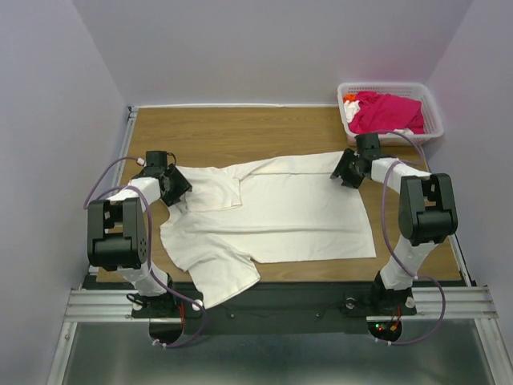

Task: Fold and stack the t-shirts
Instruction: Fold the tshirt

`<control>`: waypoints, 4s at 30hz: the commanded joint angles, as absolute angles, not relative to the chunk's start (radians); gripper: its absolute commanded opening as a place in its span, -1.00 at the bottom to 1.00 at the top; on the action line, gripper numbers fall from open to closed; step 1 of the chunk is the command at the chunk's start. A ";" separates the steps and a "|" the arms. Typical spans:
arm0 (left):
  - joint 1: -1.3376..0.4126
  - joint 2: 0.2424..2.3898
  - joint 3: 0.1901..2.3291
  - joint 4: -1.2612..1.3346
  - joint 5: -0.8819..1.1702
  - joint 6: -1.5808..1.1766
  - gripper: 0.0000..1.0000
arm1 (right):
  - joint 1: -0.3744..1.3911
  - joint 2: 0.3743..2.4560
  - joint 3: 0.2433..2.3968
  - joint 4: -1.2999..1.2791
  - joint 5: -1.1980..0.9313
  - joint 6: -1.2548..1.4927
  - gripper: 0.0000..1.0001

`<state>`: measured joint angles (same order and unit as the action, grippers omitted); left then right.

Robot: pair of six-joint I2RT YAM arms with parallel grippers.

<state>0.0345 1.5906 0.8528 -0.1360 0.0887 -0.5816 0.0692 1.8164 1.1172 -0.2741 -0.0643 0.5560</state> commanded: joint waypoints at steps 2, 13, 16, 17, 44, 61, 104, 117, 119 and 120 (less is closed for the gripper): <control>0.112 1.664 0.910 -0.132 0.041 -0.575 0.26 | 0.028 1.809 1.089 -0.270 -0.014 0.601 0.14; 0.178 1.769 1.089 -0.055 0.110 -0.494 0.36 | 0.025 1.824 1.209 -0.271 -0.026 0.560 0.15; 0.176 1.776 1.138 -0.072 0.121 -0.482 0.39 | 0.025 1.815 1.249 -0.272 -0.034 0.546 0.15; 0.175 1.766 1.135 -0.072 0.130 -0.482 0.42 | 0.025 1.809 1.253 -0.272 -0.037 0.543 0.15; -0.055 1.591 0.920 -0.229 0.035 -0.436 0.18 | 0.025 1.740 1.192 -0.275 -0.071 0.511 0.14; -0.087 1.543 0.959 -0.308 -0.046 -0.443 -0.21 | 0.025 1.749 1.206 -0.275 -0.072 0.511 0.14; -0.101 1.457 0.976 -0.359 -0.009 -0.456 -1.00 | 0.025 1.942 1.315 -0.253 -0.005 0.568 -0.13; -0.101 1.428 1.009 -0.387 -0.012 -0.457 -1.00 | 0.025 1.916 1.316 -0.252 0.046 0.551 -0.99; -0.101 1.422 1.041 -0.428 -0.018 -0.460 -1.00 | 0.023 1.901 1.319 -0.253 0.046 0.546 -0.99; -0.100 1.416 1.054 -0.454 -0.018 -0.460 -1.00 | 0.025 1.891 1.321 -0.252 0.046 0.543 -0.99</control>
<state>-0.0971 1.4761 0.9764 -0.3847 -0.0086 -0.4541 0.0319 1.9373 1.2766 -0.2798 0.0227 0.5602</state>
